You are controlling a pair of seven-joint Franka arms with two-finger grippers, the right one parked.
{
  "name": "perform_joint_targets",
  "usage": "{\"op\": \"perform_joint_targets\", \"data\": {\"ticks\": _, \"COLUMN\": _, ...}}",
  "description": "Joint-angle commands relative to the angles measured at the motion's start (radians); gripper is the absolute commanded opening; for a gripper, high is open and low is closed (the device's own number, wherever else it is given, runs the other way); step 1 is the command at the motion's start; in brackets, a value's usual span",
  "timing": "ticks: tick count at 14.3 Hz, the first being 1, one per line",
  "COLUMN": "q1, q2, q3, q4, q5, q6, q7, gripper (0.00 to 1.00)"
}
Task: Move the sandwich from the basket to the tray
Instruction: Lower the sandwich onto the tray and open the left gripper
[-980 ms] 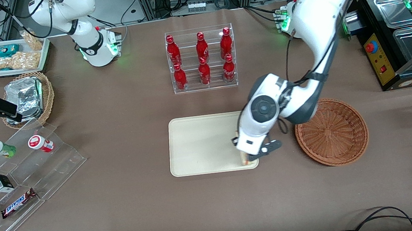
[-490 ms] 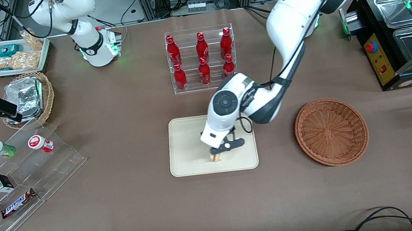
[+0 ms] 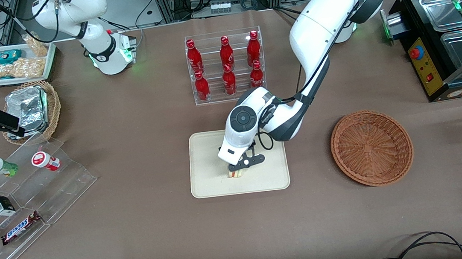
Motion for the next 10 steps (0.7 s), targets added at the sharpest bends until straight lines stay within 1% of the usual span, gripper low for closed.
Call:
{"op": "perform_joint_targets", "data": {"ticks": 1, "q1": -0.012, "q2": -0.001, "q3": 0.003, "q4": 0.032, "q5": 0.012, "q6": -0.005, "q7": -0.111, "gripper": 1.00}}
{"op": "perform_joint_targets", "data": {"ticks": 3, "q1": -0.012, "q2": -0.055, "q3": 0.003, "q4": 0.026, "q5": 0.013, "q6": -0.014, "q7": -0.180, "gripper": 1.00}}
{"op": "perform_joint_targets", "data": {"ticks": 5, "q1": -0.009, "q2": -0.148, "q3": 0.004, "q4": -0.009, "q5": 0.013, "q6": -0.055, "q7": -0.217, "gripper": 1.00}}
{"op": "perform_joint_targets", "data": {"ticks": 8, "q1": -0.006, "q2": -0.311, "q3": 0.029, "q4": -0.100, "q5": 0.030, "q6": -0.133, "q7": -0.230, "gripper": 1.00}}
{"op": "perform_joint_targets", "data": {"ticks": 10, "q1": 0.007, "q2": -0.375, "q3": 0.039, "q4": -0.130, "q5": 0.035, "q6": -0.204, "q7": -0.202, "gripper": 1.00}}
